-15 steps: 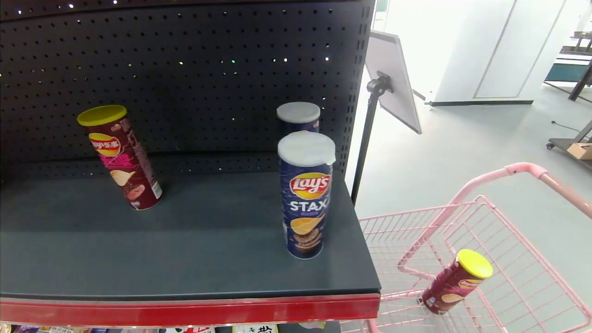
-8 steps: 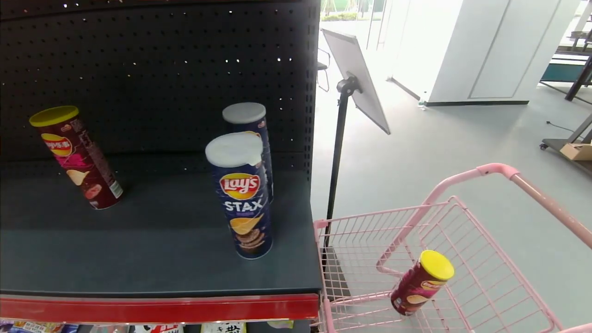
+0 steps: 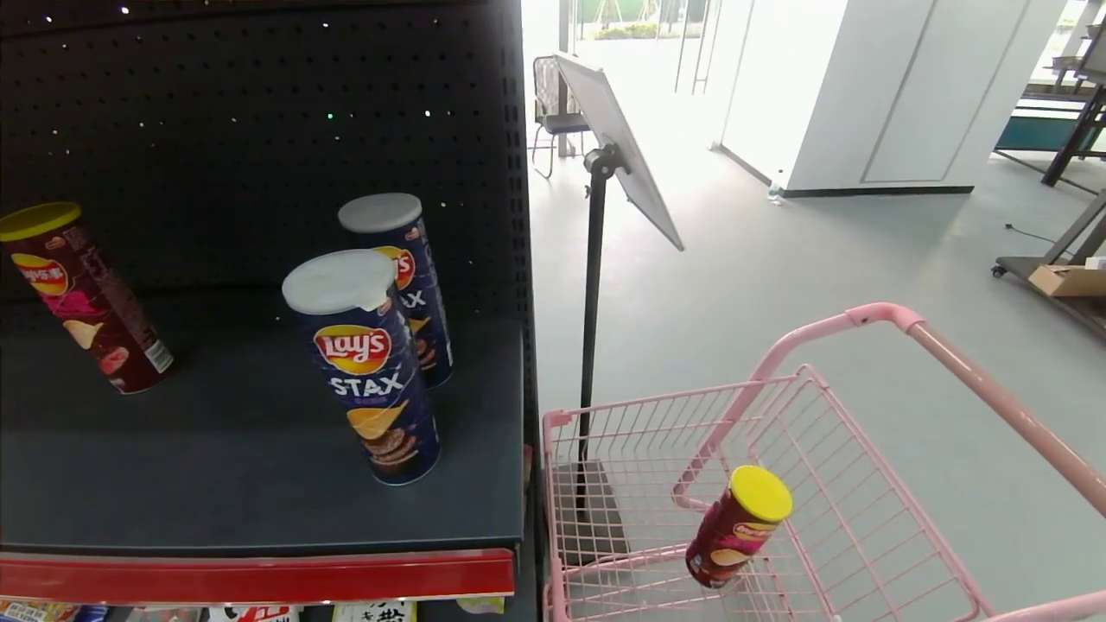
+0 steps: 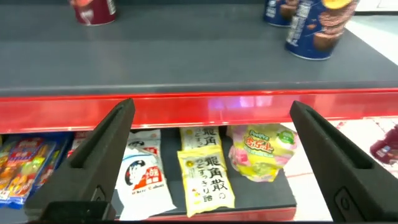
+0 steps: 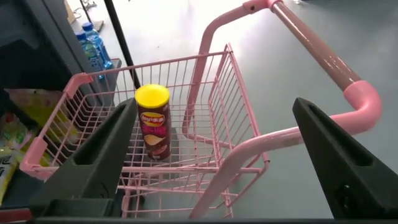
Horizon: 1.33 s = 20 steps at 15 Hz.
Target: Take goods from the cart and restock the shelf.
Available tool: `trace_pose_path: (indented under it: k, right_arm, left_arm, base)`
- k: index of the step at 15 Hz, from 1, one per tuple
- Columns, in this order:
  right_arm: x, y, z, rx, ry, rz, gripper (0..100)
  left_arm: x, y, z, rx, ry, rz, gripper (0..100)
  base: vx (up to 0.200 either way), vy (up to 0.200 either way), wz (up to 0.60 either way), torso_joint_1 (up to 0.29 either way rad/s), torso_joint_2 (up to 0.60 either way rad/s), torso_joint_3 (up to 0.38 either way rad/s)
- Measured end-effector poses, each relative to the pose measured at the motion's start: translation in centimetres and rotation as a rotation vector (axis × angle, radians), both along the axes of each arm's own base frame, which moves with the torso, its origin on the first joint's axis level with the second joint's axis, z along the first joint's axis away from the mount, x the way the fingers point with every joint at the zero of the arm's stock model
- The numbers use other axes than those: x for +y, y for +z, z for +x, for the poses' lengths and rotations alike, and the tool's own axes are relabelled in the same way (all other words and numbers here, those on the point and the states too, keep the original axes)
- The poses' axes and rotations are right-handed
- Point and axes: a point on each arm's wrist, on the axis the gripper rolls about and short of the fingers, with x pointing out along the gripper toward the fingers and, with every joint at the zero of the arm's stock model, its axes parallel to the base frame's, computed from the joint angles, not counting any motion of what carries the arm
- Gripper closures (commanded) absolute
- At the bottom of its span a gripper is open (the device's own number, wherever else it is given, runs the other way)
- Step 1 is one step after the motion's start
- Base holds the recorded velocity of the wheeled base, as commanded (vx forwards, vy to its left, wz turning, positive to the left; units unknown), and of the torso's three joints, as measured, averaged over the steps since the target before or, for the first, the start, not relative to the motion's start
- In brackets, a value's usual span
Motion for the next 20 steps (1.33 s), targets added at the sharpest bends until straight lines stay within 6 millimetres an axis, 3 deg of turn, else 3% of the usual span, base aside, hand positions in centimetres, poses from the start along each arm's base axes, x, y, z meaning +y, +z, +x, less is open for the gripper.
trace_pose_path:
  k: [5, 20]
  right_arm:
    - [0.0, 0.0, 0.0, 0.0, 0.001, 0.0, 0]
    - [0.03, 0.0, 0.0, 0.0, 0.017, -0.001, 0]
  left_arm:
    - [0.0, 0.02, -0.01, -0.001, -0.002, 0.004, 0]
    - [0.0, 0.0, 0.0, 0.0, -0.001, 0.005, 0]
  base:
    - [-0.2, 0.0, 0.0, 0.01, 0.0, 0.0]
    - [0.0, 0.0, 0.0, 0.0, 0.0, 0.0]
